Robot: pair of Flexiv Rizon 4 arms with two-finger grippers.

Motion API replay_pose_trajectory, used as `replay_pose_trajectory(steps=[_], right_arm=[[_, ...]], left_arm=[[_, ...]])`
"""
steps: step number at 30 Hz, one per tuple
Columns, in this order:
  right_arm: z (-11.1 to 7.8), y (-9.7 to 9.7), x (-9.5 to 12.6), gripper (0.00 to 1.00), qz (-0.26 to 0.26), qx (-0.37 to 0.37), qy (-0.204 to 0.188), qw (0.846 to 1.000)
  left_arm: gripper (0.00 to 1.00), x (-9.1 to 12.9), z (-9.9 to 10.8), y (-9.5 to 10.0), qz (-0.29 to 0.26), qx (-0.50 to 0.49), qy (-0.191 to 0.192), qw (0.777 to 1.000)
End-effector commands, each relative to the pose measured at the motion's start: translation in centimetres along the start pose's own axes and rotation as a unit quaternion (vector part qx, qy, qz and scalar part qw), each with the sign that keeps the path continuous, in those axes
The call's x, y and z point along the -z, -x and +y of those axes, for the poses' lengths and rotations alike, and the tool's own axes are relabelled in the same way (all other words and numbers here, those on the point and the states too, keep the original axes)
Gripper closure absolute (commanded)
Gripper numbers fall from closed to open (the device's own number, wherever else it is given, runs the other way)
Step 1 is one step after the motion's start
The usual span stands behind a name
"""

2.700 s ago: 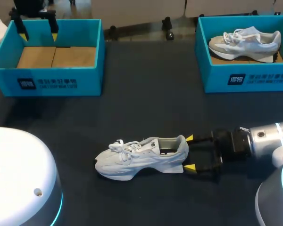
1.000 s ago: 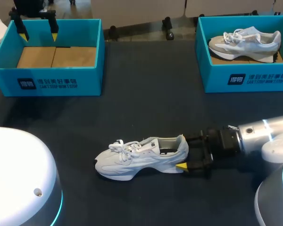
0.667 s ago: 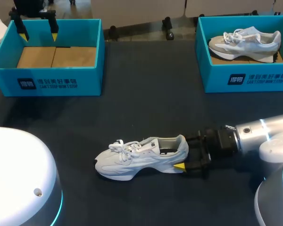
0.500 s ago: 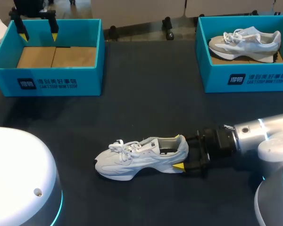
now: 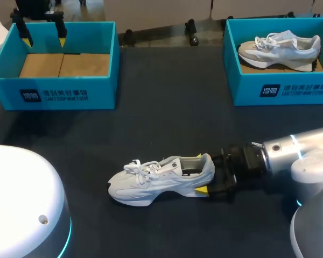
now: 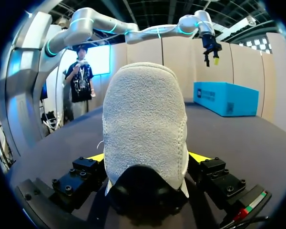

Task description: Take the shoe out of the shoebox, open the shoe tongue, remove and reinsert the insole, then place the shoe into the shoebox

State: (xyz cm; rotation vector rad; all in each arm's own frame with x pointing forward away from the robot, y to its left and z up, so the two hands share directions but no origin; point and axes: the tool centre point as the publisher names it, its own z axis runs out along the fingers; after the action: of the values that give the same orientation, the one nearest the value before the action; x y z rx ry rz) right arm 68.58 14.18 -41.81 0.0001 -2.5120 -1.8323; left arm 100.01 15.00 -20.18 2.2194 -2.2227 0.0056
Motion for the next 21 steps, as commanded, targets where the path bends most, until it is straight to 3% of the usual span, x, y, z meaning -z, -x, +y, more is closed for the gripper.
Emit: replay_pose_trajectory(steps=[1, 8, 9, 10, 11, 12, 13, 21], right_arm=[[0.35, -0.19, -0.54, 0.0, 0.0, 0.004, -0.004, 1.0], [0.72, -0.22, -0.65, 0.0, 0.0, 0.015, -0.001, 1.0], [0.79, -0.21, -0.67, 0.04, -0.001, 0.017, -0.001, 1.0], [0.83, -0.21, -0.68, 0.16, -0.001, 0.018, -0.001, 1.0], [0.84, -0.2, -0.69, 0.59, -0.001, 0.018, -0.001, 1.0], [0.83, -0.18, -0.71, 0.83, -0.002, 0.018, -0.002, 1.0], [0.79, -0.16, -0.74, 0.98, -0.002, 0.018, -0.002, 1.0], [0.44, -0.46, -0.88, 1.0, -0.014, 0.014, -0.001, 1.0]], left_arm=[[0.0, 0.09, 0.01, 0.0, -0.001, 0.0, 0.0, 1.0], [0.0, 0.09, 0.01, 0.0, -0.001, 0.0, 0.0, 1.0], [0.0, 0.09, 0.01, 0.0, -0.001, 0.0, 0.0, 1.0], [0.0, 0.09, 0.01, 0.0, -0.001, 0.0, 0.0, 1.0], [0.0, 0.09, 0.01, 0.0, -0.001, 0.0, 0.0, 1.0], [0.0, 0.09, 0.01, 0.0, -0.001, 0.0, 0.0, 1.0], [0.0, 0.09, 0.01, 0.0, -0.001, 0.0, 0.0, 1.0], [0.0, 0.09, 0.01, 0.0, -0.001, 0.0, 0.0, 1.0]])
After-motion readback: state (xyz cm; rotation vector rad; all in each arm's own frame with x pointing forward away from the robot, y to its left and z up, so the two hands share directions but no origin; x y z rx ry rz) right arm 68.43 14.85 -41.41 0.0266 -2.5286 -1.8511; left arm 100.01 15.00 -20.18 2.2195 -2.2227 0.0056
